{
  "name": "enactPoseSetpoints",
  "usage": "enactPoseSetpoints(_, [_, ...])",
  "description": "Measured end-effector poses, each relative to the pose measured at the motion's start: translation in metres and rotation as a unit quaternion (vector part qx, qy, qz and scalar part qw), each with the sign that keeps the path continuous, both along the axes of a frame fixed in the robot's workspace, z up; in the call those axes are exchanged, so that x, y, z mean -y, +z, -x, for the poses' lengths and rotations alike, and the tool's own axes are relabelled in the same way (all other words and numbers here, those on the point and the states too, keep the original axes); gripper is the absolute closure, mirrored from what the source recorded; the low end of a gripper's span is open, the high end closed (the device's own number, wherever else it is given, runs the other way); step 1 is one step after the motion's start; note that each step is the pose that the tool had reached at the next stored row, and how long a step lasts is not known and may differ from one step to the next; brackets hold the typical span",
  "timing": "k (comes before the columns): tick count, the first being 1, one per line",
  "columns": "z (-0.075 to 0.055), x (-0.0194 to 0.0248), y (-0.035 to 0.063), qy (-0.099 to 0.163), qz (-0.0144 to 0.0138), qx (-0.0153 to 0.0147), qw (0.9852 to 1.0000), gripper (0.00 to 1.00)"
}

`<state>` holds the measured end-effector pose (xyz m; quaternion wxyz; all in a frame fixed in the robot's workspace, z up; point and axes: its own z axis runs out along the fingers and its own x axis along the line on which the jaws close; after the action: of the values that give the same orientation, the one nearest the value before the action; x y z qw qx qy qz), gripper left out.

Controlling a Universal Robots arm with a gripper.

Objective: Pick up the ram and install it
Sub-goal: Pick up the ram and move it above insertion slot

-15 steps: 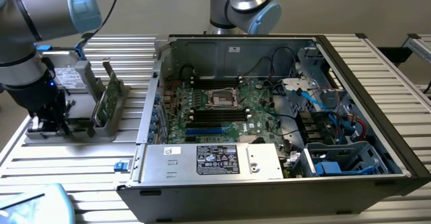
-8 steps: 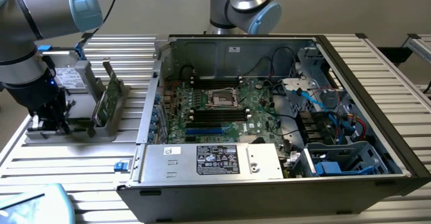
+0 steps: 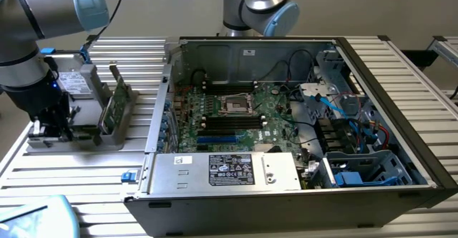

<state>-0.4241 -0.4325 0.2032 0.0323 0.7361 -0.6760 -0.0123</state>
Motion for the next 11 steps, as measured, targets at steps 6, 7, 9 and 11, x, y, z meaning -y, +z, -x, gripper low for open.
enactPoseSetpoints(6, [-0.0014, 0.0000, 0.0040, 0.000, -0.0008, -0.0018, 1.0000, 0.86])
enactPoseSetpoints(7, [-0.0017, 0.0000, 0.0047, 0.000, -0.0009, -0.0021, 1.0000, 0.86])
enactPoseSetpoints(9, [-0.0021, 0.0000, 0.0069, 0.000, -0.0012, -0.0027, 1.0000, 0.86])
enactPoseSetpoints(11, [-0.0024, 0.0000, 0.0097, 0.000, -0.0015, -0.0033, 1.0000, 0.86])
